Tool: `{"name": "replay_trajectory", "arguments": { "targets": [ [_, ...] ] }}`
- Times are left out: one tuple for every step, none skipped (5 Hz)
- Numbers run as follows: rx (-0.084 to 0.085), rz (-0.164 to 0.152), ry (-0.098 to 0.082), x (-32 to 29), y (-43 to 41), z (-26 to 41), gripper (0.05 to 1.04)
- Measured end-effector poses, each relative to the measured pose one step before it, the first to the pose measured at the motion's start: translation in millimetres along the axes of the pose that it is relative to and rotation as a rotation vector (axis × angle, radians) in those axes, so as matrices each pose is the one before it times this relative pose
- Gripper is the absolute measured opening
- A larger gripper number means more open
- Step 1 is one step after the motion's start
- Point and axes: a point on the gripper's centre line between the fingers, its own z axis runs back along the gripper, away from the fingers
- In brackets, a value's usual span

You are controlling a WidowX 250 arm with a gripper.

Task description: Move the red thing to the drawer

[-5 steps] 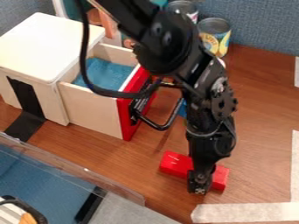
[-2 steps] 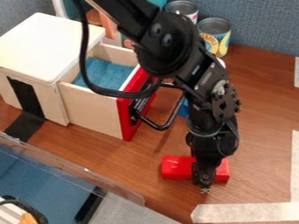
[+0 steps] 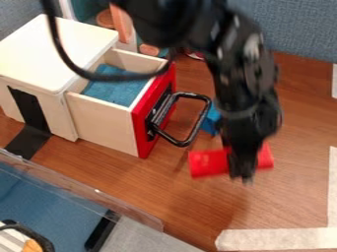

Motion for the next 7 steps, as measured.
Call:
{"name": "replay_trajectory", "arguments": {
  "targets": [
    [0.0164,0.0586,-0.0374,0.01,15.0,22.42,0.564],
    [0.0336,0.069,-0.0273,-7.66,14.46,16.63,0.564],
    [0.0406,0.0869,-0.0333,-8.81,17.35,20.08,0.564],
    [0.0308,0.0699,-0.0083,-11.53,17.6,12.36,0.564],
    [0.0449,0.126,-0.0182,-11.86,21.71,19.24,0.564],
    [0.0164,0.0989,0.0221,-11.31,12.57,3.44,0.564],
    [0.0601,0.138,0.0397,-5.3,10.25,-0.53,0.564]
  ]
}}
